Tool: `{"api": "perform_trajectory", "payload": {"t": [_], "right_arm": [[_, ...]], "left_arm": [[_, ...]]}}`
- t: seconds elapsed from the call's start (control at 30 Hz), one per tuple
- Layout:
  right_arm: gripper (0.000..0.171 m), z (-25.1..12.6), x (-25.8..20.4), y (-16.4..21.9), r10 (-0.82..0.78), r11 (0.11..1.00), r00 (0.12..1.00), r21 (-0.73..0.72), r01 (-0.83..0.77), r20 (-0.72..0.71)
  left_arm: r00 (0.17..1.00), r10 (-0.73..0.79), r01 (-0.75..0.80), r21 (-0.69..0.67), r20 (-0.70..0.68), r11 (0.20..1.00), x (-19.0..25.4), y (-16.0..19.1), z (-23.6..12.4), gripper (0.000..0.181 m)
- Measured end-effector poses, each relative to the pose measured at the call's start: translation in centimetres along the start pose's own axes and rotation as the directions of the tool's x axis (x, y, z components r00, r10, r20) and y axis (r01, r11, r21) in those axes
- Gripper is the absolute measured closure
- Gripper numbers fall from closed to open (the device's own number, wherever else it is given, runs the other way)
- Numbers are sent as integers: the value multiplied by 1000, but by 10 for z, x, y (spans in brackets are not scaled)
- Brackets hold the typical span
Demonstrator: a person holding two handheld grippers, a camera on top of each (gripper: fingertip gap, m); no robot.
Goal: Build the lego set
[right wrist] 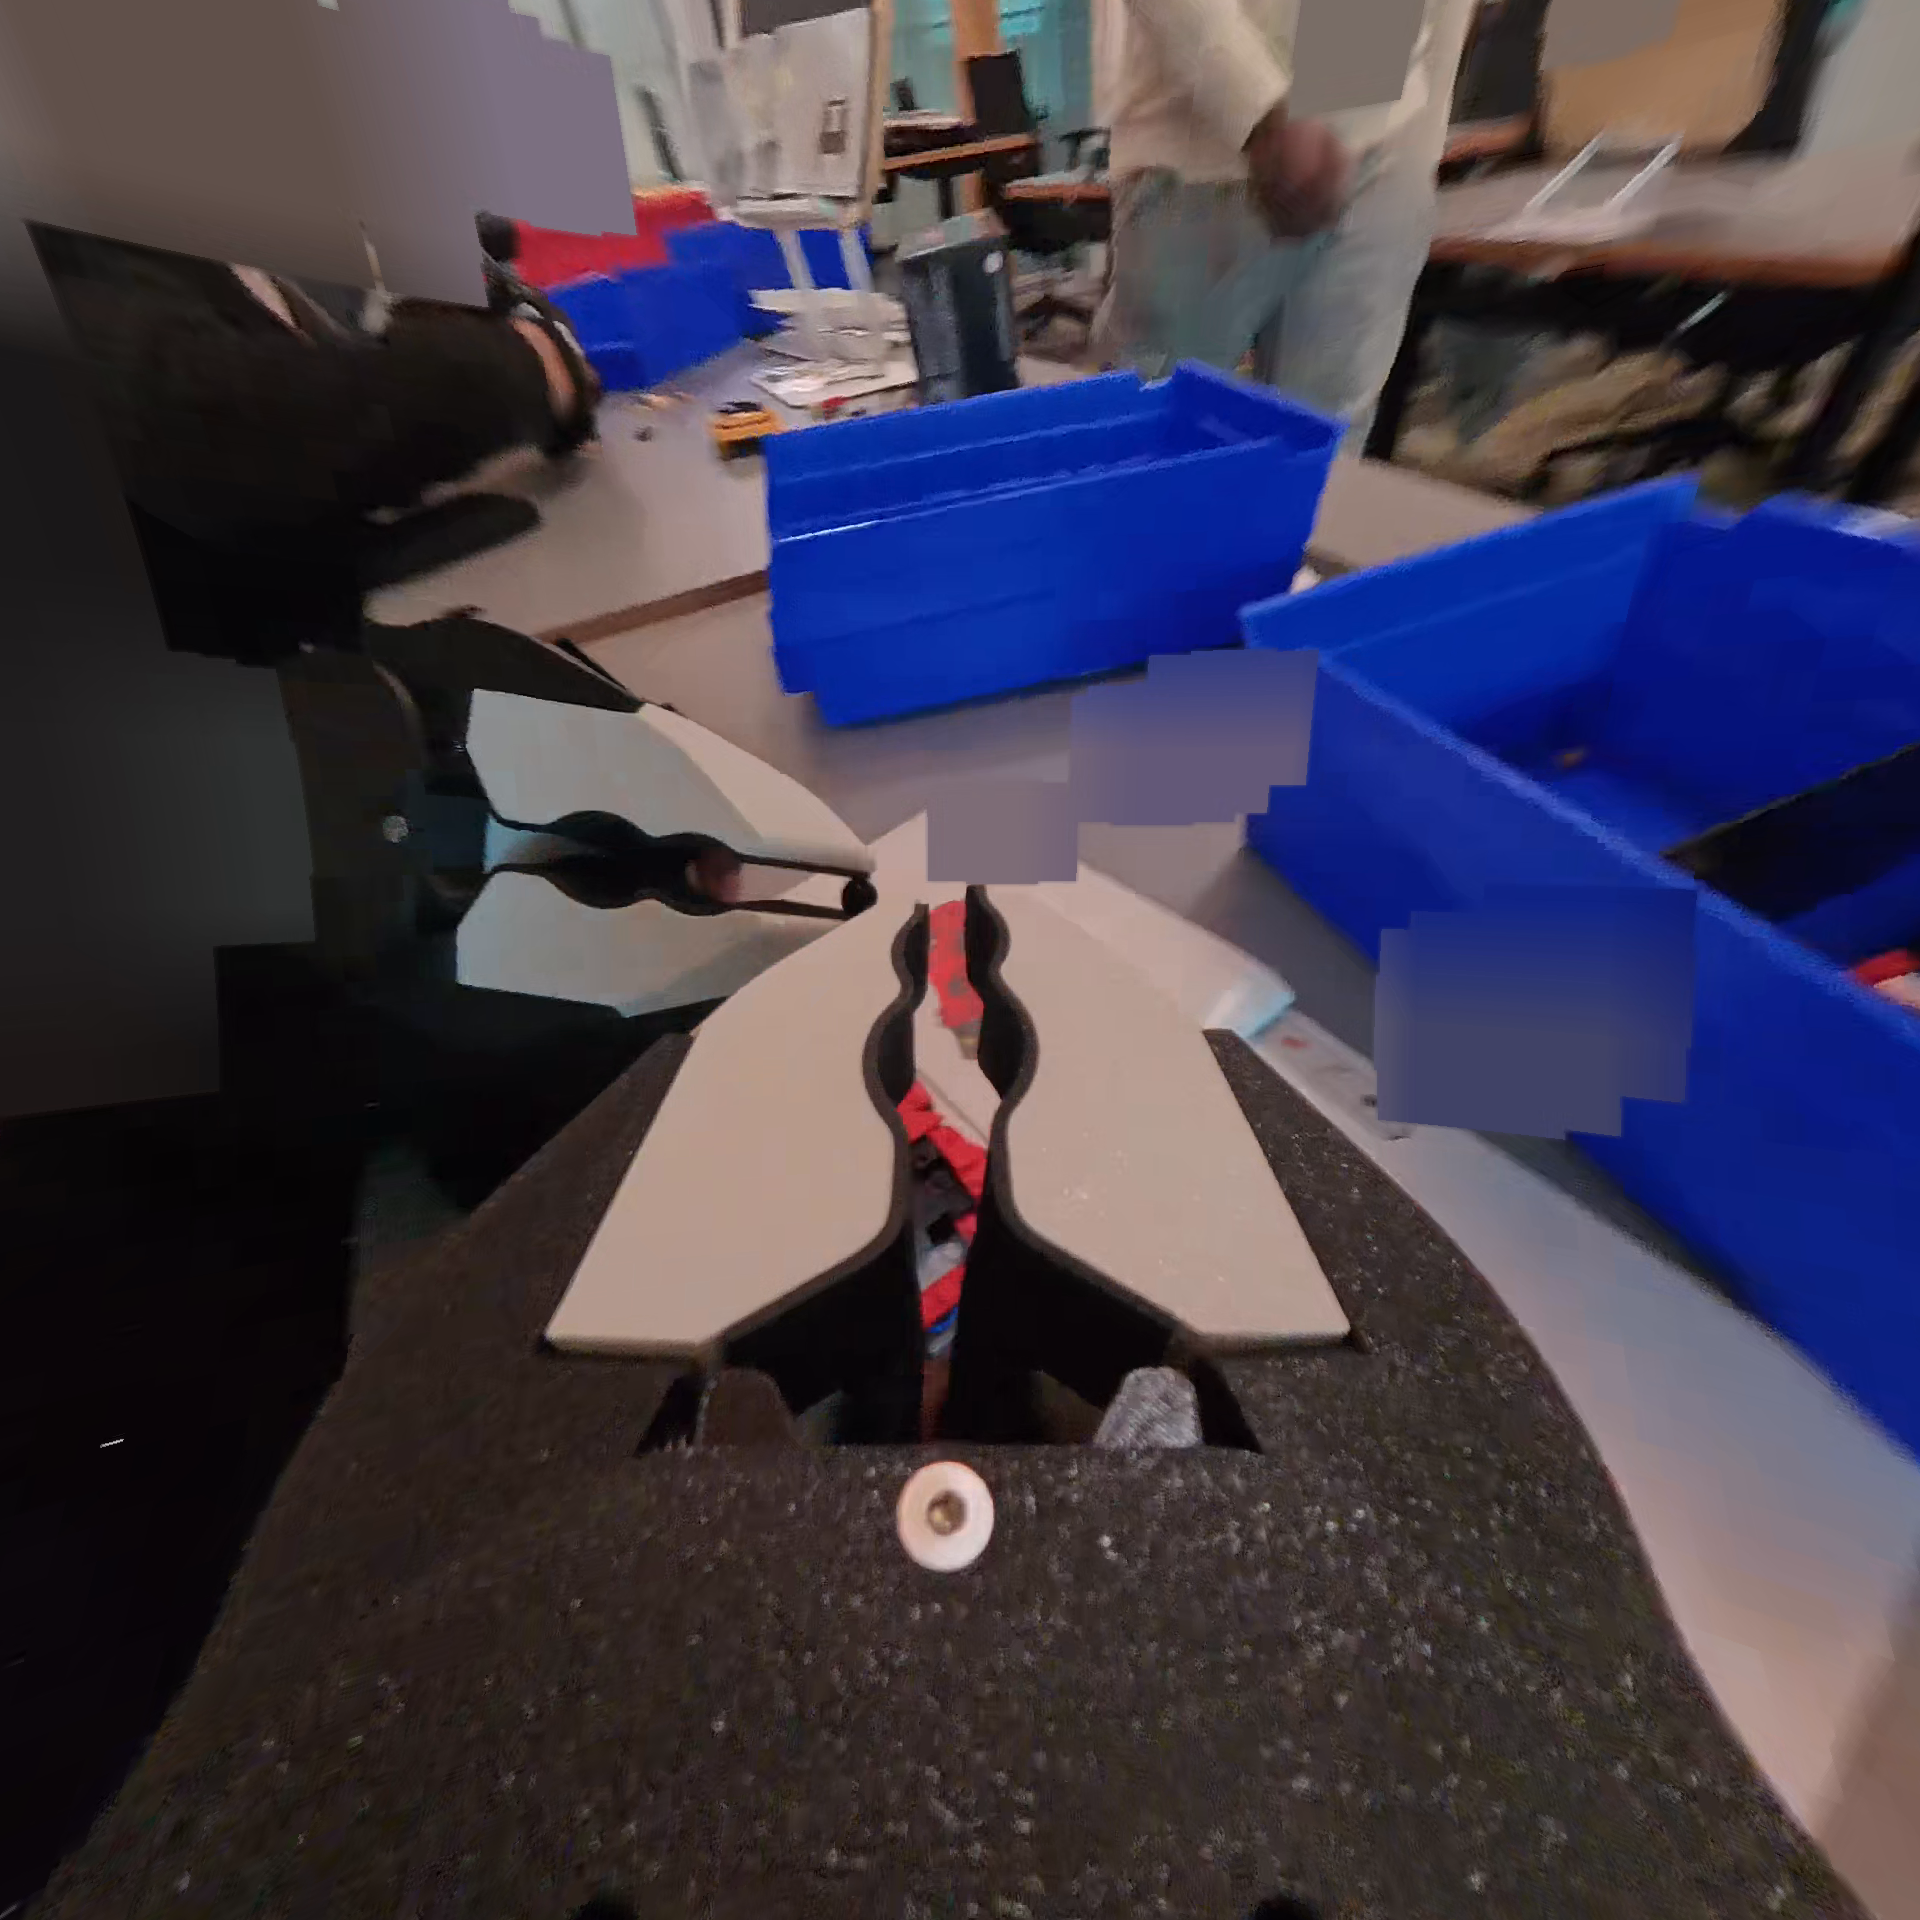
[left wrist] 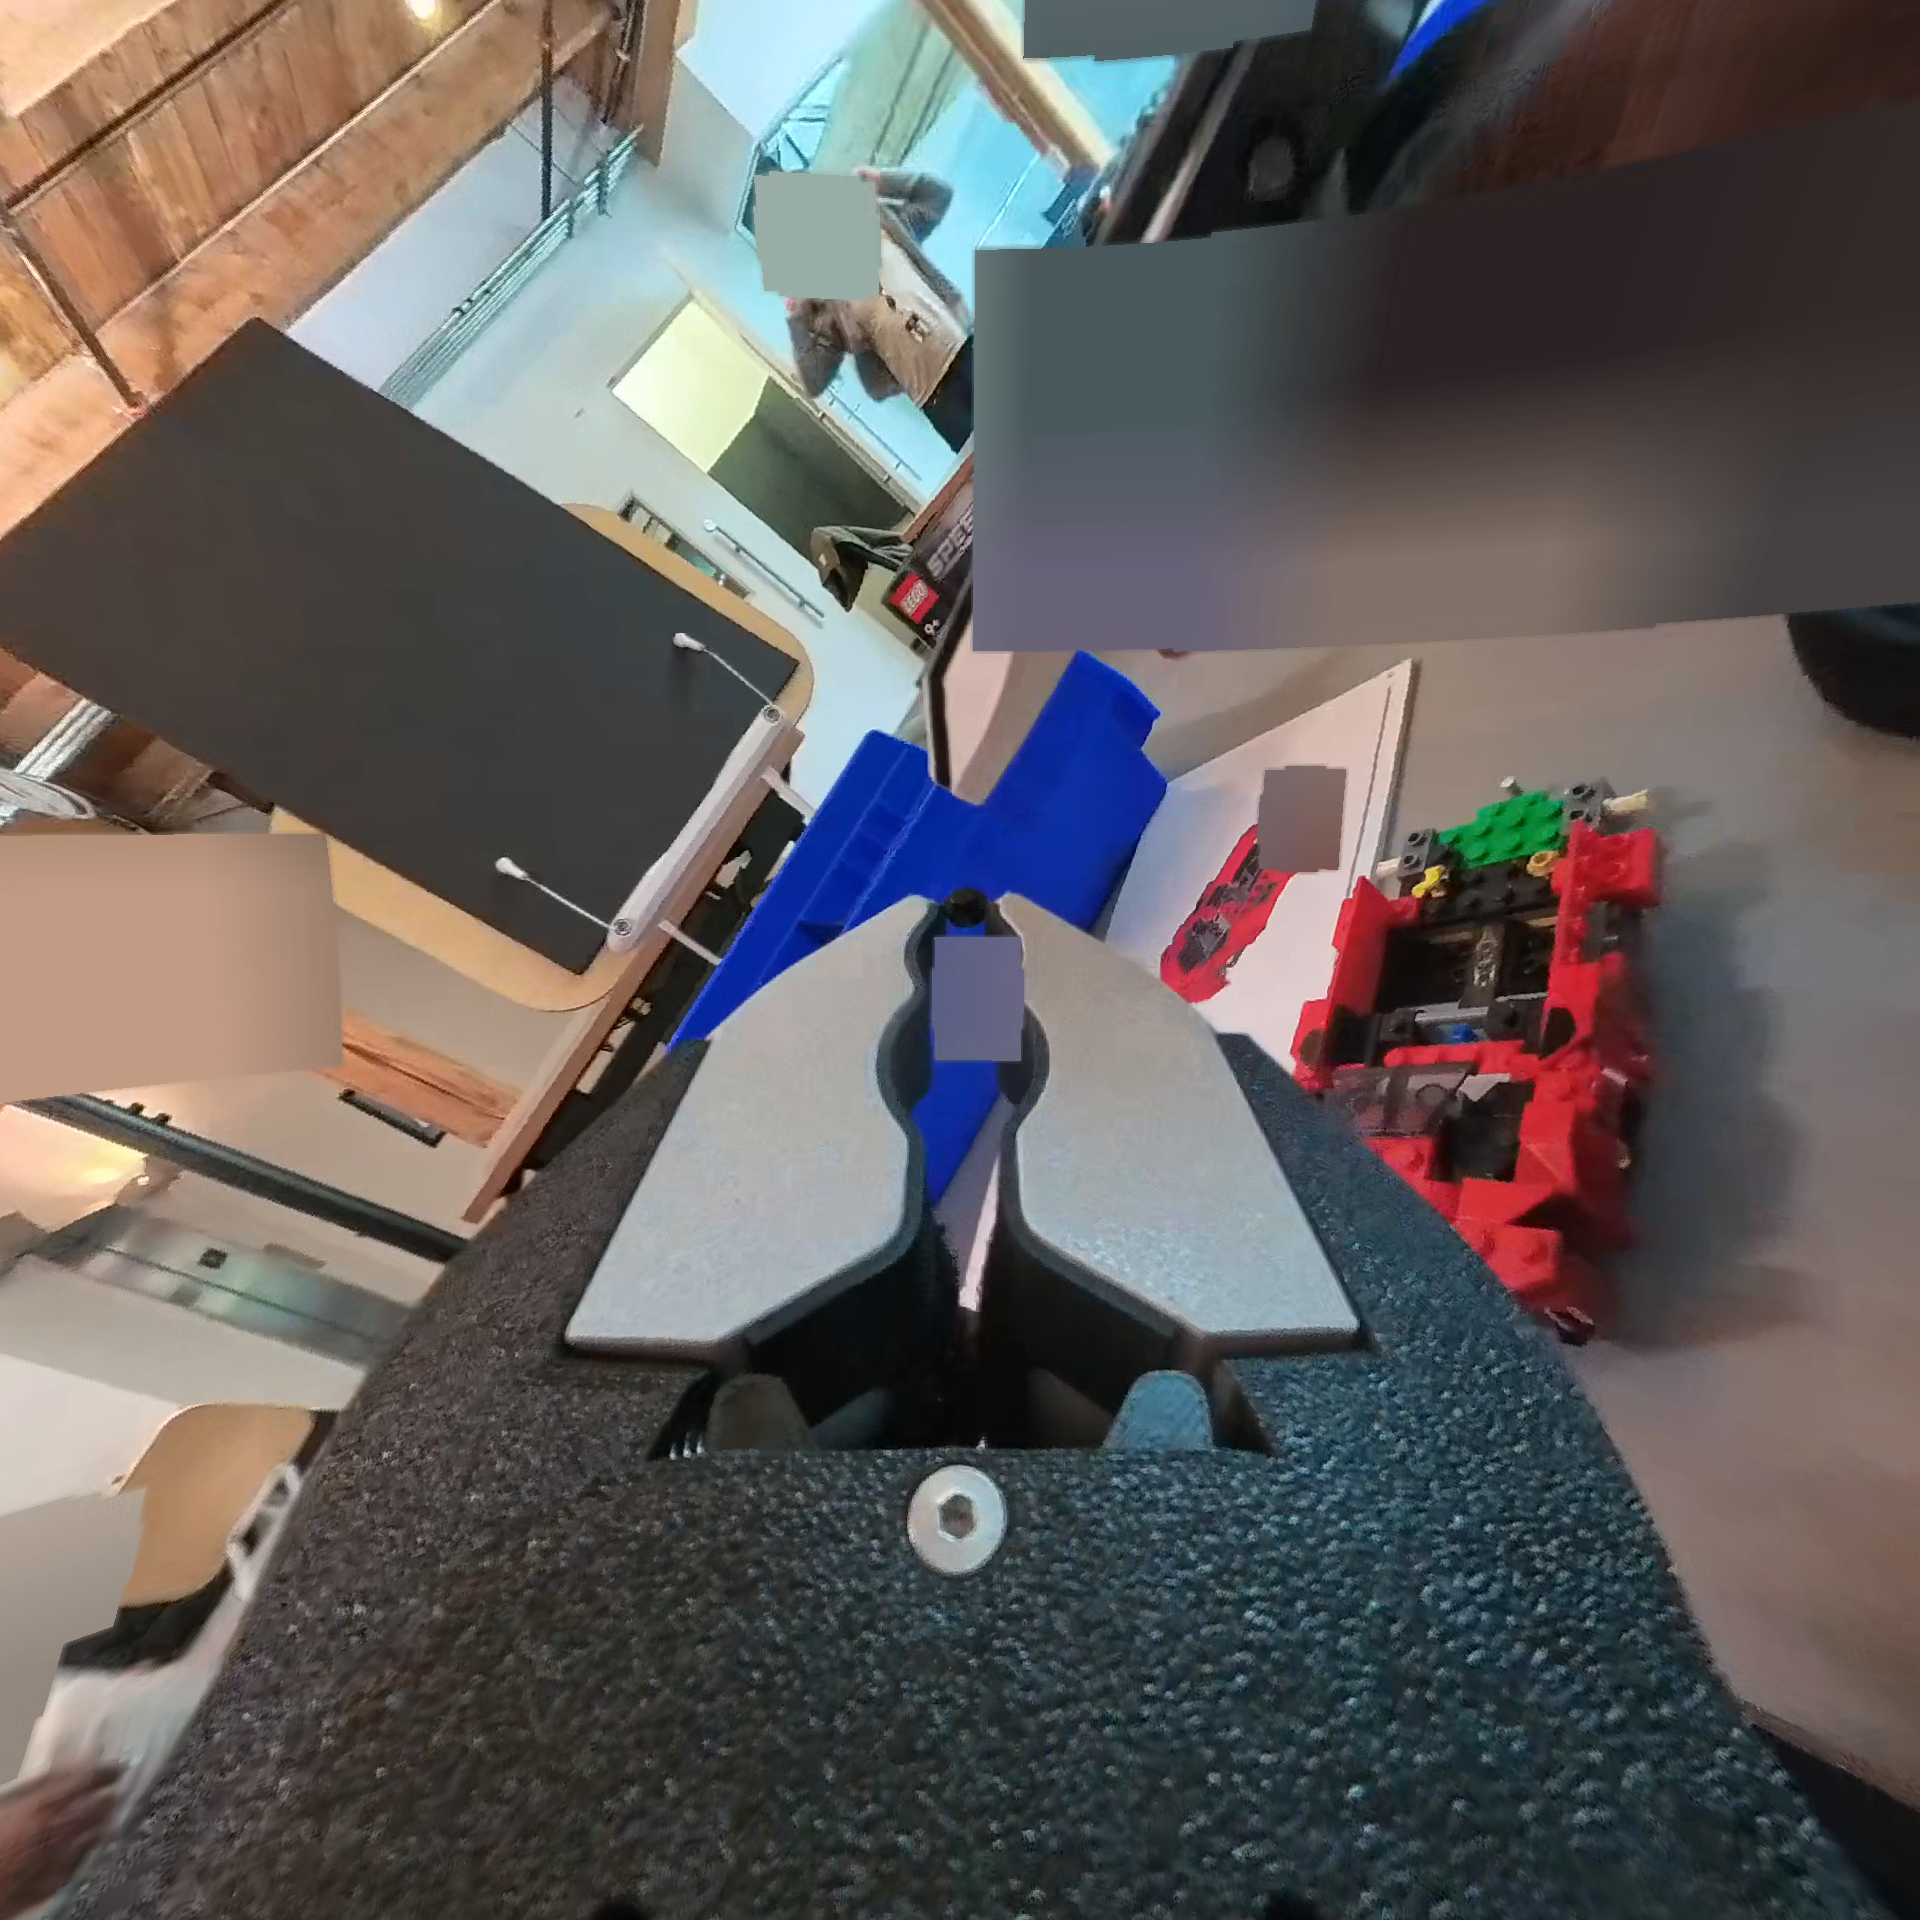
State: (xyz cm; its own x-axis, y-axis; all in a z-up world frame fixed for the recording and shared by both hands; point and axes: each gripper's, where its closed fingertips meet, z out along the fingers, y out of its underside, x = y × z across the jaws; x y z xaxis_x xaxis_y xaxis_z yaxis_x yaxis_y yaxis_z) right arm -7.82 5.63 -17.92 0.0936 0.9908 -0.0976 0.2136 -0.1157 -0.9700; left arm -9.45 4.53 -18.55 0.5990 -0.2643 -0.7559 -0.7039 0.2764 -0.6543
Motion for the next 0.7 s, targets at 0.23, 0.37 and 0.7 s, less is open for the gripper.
{"api": "perform_trajectory", "payload": {"t": [0.23,0.37,0.7], "right_arm": [[166,2,-14,1,-251,968,949,-71,242,-190],[166,7,-19,7,-206,978,962,-80,195,-177],[166,5,-21,10,-161,984,975,-101,146,-152]], "left_arm": [[993,107,-106,-31,42,994,0,1,0,174],[981,181,-179,-39,66,983,-2,0,-1,174],[926,364,-357,-81,103,931,-3,-4,-3,175]]}}
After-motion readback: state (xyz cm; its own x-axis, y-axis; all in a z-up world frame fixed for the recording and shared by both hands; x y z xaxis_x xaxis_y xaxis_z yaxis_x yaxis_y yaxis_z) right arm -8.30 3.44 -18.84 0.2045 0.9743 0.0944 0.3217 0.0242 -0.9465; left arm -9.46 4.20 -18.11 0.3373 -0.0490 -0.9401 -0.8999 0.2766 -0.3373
